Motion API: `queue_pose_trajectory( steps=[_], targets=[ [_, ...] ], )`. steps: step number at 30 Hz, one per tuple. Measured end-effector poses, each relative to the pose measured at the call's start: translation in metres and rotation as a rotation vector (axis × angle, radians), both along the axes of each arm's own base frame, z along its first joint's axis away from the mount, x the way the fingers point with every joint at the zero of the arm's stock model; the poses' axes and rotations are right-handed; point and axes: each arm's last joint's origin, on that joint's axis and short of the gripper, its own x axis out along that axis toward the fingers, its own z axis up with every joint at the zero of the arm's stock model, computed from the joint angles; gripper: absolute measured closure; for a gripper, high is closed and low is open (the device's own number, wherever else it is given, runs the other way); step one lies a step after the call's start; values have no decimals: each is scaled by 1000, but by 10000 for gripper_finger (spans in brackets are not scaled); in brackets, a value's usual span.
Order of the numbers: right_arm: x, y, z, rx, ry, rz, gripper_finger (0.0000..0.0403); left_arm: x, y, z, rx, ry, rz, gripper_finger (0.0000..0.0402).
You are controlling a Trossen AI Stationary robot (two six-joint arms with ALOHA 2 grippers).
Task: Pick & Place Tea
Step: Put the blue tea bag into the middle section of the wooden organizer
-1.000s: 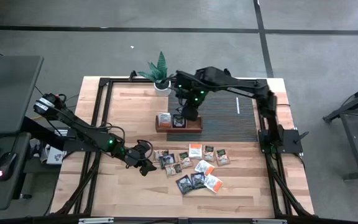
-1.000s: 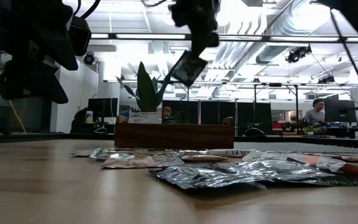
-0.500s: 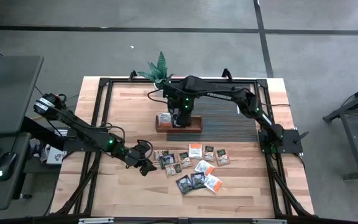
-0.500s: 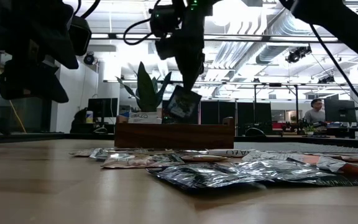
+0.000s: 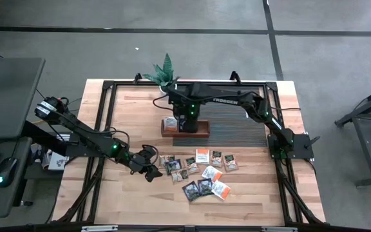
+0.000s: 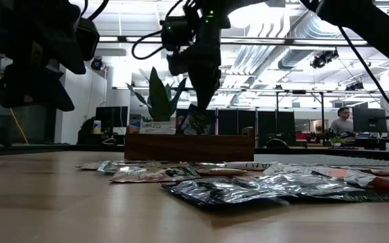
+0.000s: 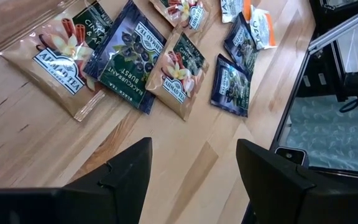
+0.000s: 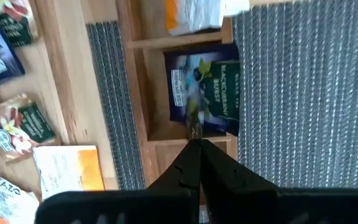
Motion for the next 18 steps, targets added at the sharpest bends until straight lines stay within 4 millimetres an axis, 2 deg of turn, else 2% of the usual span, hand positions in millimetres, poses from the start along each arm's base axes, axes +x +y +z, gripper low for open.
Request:
queue_pose_trajectory(
  steps=[9, 18],
  targets=[
    [-1, 0, -7, 4, 23, -9, 397, 0, 0, 0, -4, 1, 3, 170],
    [1, 0, -7, 2, 3, -33, 319, 0, 0, 0, -4, 2, 4, 170]
  ],
)
